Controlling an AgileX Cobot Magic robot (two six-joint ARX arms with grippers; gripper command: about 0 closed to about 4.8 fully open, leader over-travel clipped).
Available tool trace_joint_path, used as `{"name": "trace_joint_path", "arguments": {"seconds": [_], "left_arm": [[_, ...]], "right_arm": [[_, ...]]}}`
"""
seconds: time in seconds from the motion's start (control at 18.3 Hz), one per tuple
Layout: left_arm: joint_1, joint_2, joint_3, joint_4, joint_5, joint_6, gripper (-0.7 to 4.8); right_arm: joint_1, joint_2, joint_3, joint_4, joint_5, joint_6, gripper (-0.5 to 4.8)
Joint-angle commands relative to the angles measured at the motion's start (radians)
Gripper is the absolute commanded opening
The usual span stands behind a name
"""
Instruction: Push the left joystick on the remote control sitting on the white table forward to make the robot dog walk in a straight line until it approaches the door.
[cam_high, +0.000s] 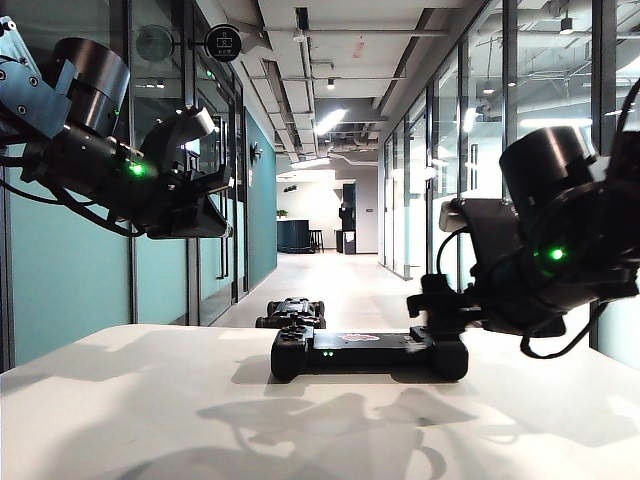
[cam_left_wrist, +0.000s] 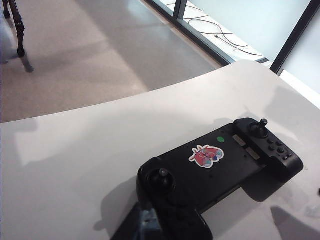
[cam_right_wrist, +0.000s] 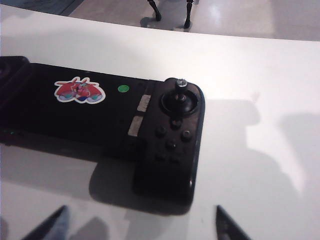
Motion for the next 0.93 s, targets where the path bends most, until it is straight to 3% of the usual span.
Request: {"name": "trace_joint_path", "arguments": {"seconds": [0.05,0.44,0.6,0.93], "left_arm": [[-0.001,-0.002,0.003,0.012,0.006,0.008,-0.06],[-0.001,-0.002,0.005,0.014,0.01,0.007,-0.05],[-0.001,-0.002,0.005,0.014,0.01,0.007,-0.05],[-0.001,-0.002,0.005,0.014,0.01,0.007,-0.06]], "right_arm": [[-0.002,0.019,0.033,0.002,0.003,0.001,3.52],[-0.056,0.052,0.074,-0.021,-0.038,0.001,3.61],[-0.056,0.064,0.076,-0.016,-0.06,0.004,4.28],[-0.056,0.122,0.135,-0.024,-0.071,0.015,4.28]]}}
